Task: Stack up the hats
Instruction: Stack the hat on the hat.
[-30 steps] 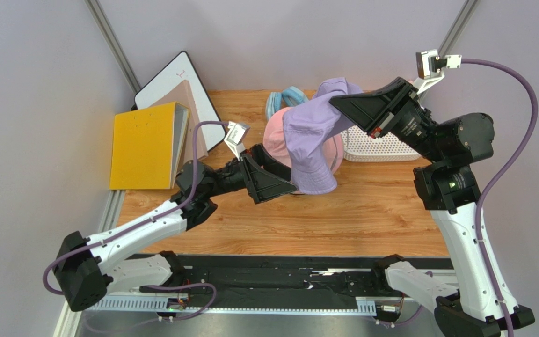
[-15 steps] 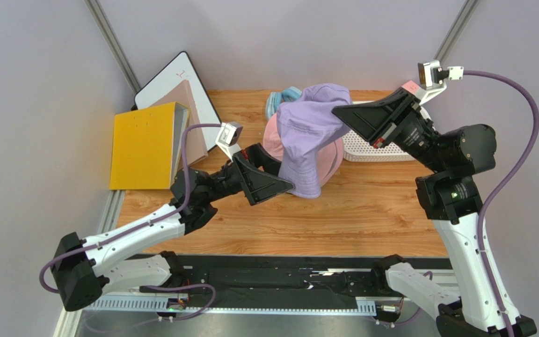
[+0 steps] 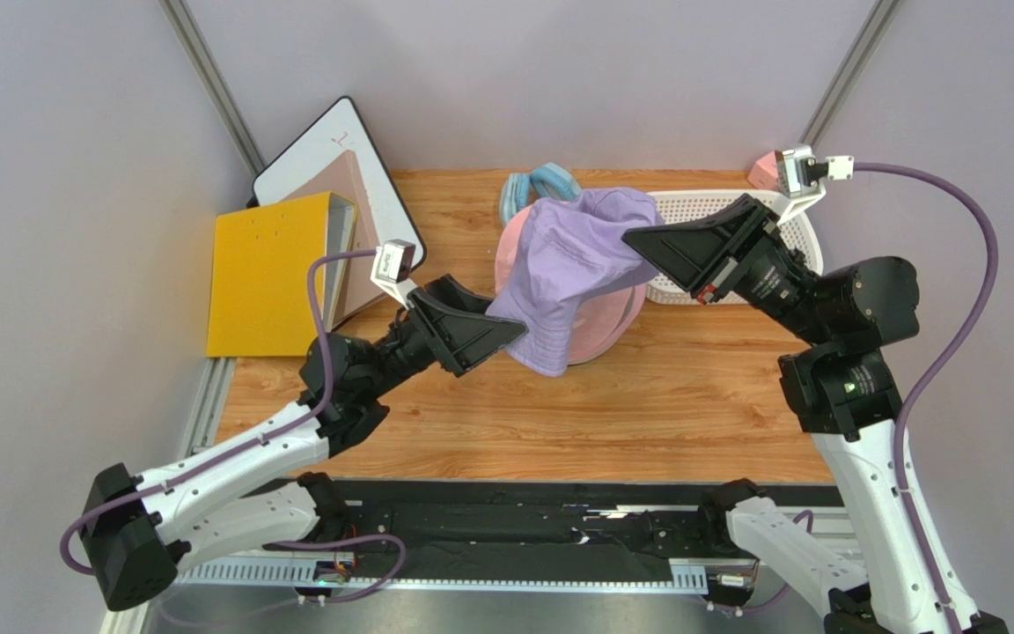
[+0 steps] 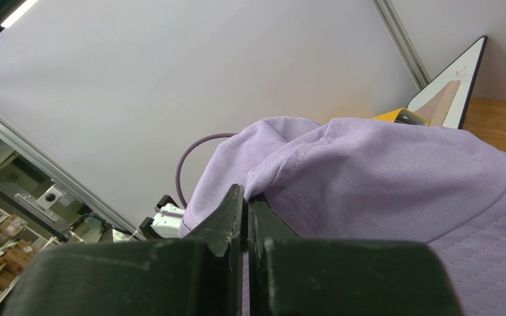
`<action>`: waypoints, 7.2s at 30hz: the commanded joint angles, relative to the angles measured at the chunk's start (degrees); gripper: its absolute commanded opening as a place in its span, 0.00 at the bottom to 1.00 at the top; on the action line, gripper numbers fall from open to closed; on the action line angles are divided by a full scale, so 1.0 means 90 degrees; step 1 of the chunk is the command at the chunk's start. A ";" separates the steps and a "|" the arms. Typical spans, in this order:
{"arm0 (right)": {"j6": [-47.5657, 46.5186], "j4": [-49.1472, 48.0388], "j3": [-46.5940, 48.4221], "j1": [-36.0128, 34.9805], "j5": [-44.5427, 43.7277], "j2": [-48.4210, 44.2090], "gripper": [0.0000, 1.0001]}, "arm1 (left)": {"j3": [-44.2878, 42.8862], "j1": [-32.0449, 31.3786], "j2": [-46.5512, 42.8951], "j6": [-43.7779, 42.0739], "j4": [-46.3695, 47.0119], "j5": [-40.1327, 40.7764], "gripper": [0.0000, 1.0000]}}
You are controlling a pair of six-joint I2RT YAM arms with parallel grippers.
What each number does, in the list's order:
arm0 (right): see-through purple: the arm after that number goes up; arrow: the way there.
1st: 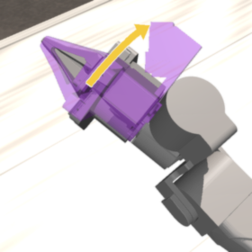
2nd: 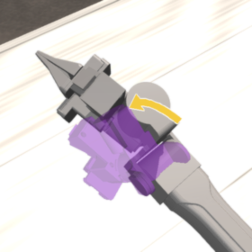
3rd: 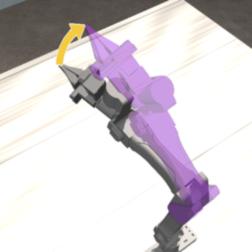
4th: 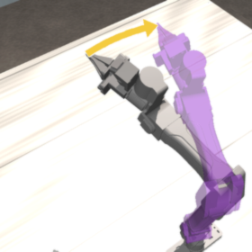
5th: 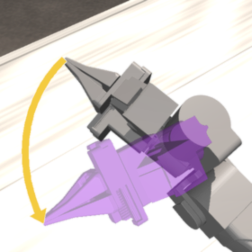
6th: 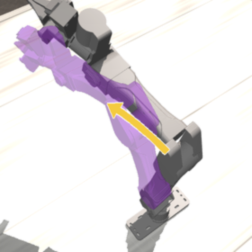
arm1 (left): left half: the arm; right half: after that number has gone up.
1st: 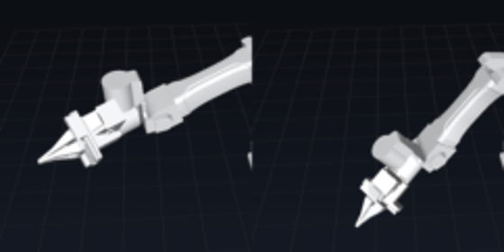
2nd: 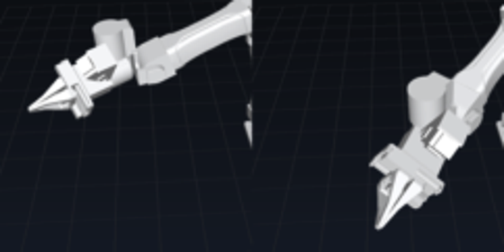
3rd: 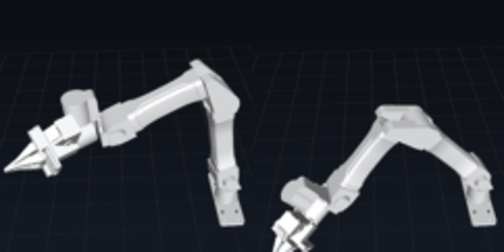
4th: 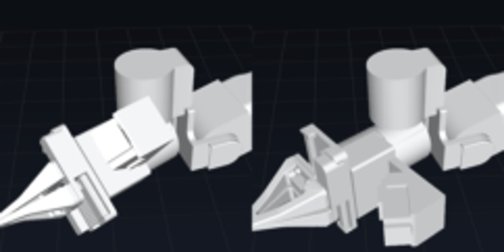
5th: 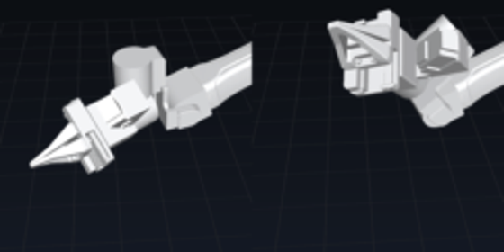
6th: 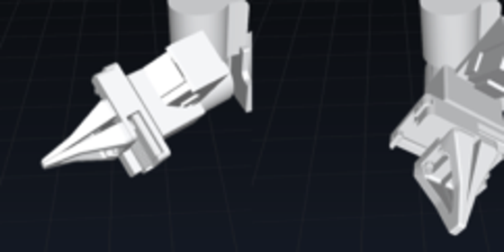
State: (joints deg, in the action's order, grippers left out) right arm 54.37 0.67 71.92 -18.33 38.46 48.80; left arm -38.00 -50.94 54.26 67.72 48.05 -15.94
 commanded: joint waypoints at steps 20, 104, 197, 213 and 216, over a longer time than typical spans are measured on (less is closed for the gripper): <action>-0.1389 0.1516 -0.0393 -0.0053 -0.0041 -0.0343 0.00 | -0.0123 0.1136 -0.0033 0.0299 -0.0171 -0.0247 0.00; -0.3707 0.1478 -0.2504 0.1675 0.1988 0.0741 0.02 | -0.1188 0.2437 0.1296 -0.5084 -0.3971 -0.1178 0.00; -0.2349 0.1732 -0.1683 0.1860 -0.1977 0.2372 0.00 | -0.2730 0.3619 0.5290 -0.2132 -0.1526 -0.1951 0.00; -0.2535 0.1918 -0.1946 0.1295 -0.3140 0.2528 0.00 | -0.3903 0.2984 0.5885 -0.3784 -0.4440 -0.0280 0.00; -0.2486 0.1899 -0.2180 0.0925 -0.3101 0.2362 0.00 | -0.4039 0.2984 0.5973 -0.3902 -0.4596 -0.0220 0.00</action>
State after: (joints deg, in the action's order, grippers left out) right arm 33.63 15.00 55.66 -6.81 15.44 71.00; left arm -73.10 -23.86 105.14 37.08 15.20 -22.17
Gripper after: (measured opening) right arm 0.005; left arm 0.006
